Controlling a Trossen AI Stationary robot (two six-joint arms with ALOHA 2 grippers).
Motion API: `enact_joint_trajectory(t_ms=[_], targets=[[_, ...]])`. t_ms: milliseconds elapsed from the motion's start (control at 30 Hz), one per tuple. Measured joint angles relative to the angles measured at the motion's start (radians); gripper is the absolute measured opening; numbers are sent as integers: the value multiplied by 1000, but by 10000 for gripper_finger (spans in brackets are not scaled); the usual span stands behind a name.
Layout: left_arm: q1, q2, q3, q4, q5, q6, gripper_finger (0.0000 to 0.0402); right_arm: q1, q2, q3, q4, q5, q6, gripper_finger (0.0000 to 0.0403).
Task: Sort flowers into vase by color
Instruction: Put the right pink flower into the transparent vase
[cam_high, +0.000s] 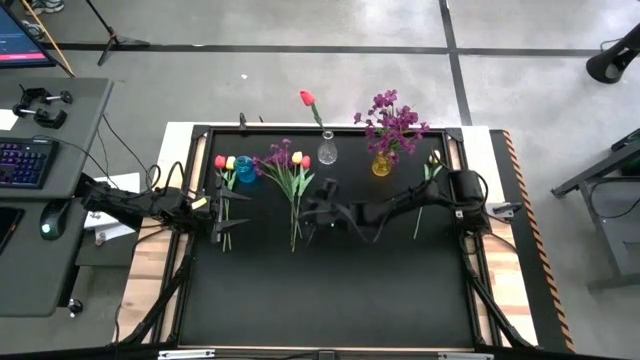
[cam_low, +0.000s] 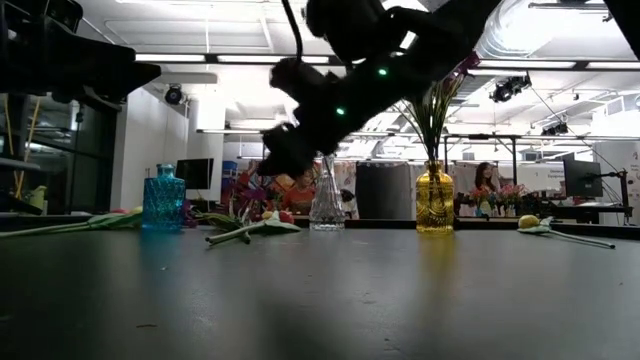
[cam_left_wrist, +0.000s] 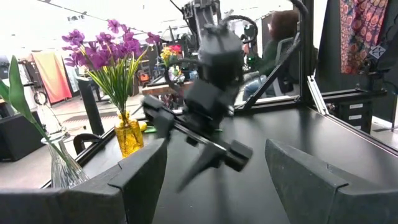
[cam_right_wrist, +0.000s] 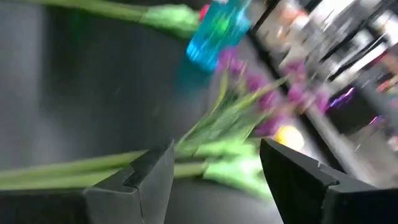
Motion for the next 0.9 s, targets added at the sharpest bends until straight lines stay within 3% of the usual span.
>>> enact_joint_trajectory(t_ms=[100,233,400,467,633,900], targets=[[0,0,0,0,0,0,262,15,-12,0,-114,-16,99,227],[0,0,0,0,0,0,262,6,-13,0,-123,-60,182,227],[0,0,0,0,0,0,262,-85,-10,0,-30,-298,424,227],[0,0,0,0,0,0,262,-126,-9,0,-18,-342,537,227],[0,0,0,0,0,0,262,-199,-3,0,-40,-339,745,227],[0,0,0,0,0,0,262,-199,80,0,25,-333,846,227]])
